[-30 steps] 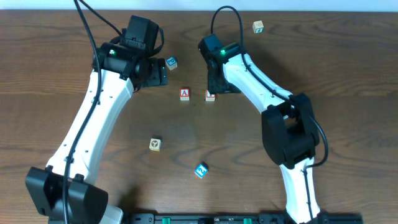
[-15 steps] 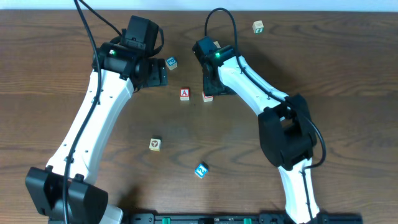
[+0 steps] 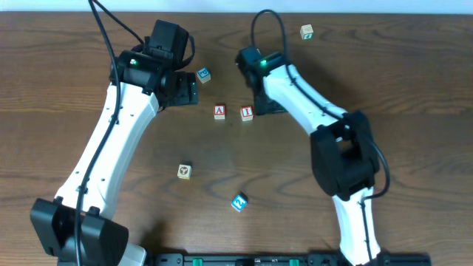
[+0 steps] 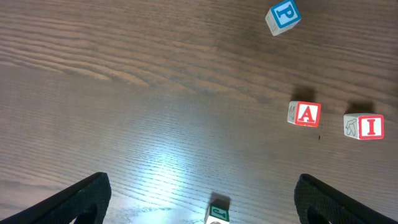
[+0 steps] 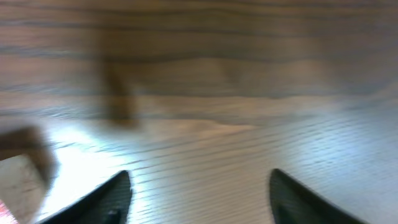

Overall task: Spell out Ai2
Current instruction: 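Lift right gripper away and move left gripper down toward A block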

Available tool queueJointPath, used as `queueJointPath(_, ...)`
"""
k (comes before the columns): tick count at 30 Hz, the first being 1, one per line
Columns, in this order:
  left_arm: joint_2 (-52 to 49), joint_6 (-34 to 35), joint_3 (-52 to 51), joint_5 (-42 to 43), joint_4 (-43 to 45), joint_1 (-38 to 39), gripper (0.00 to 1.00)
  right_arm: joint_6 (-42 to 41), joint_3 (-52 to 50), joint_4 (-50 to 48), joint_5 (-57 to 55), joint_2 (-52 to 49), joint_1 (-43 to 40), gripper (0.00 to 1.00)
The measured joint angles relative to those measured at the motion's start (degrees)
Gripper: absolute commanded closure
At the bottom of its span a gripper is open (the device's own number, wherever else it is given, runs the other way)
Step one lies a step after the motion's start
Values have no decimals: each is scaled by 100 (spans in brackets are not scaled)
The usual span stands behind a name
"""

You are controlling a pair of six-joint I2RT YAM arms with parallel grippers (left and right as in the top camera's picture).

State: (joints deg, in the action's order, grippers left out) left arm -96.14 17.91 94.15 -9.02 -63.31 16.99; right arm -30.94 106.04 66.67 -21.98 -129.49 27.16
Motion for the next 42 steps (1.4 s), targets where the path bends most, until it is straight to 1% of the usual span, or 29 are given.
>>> queueJointPath(3, 0, 31, 0, 0, -79, 0, 5, -63, -2, 214, 50, 210, -402, 16)
queueJointPath(6, 4, 68, -33, 0, -50, 0, 5, -105, -4, 468, 116, 667, -922, 14)
queueJointPath(10, 76, 138, -487, 4, 393, 0, 5, -101, -4, 645, 118, 1467, -1429, 10)
queueJointPath(14, 223, 151, -1357, 107, 1292, 0, 5, -7, -2, 680, 153, 2223, -1480, 7)
queueJointPath(17, 326, 155, -2002, 245, 1980, 0, 4, 26, -2, 763, 173, 2656, -1464, 7)
queueJointPath(22, 365, 153, -2826, 466, 2975, 59, 3, 52, -2, 1156, 181, 3250, -1464, 7)
queueJointPath(24, 365, 133, -3058, 592, 3432, 160, 2, 59, -2, 1292, 184, 3405, -1464, 6)
queueJointPath(28, 365, -48, -3213, 741, 4039, 466, 2, 61, -42, 1366, 175, 3569, -1464, 5)
queueJointPath(30, 363, -203, -3215, 769, 4218, 660, 0, 61, -83, 1384, 173, 3593, -1464, 5)
queueJointPath(33, 299, -361, -3215, 756, 4306, 881, 0, 63, -120, 1416, 168, 3593, -1464, 4)
queueJointPath(34, 227, -402, -3215, 752, 4312, 938, 5, 81, -127, 1429, 166, 3593, -1464, 3)
queueJointPath(38, -214, -483, -3215, 741, 4472, 992, 14, 131, -131, 1429, 164, 3593, -1464, 2)
queueJointPath(42, -691, -485, -3222, 730, 4673, 992, 17, 188, -133, 1440, 162, 3593, -1464, 2)
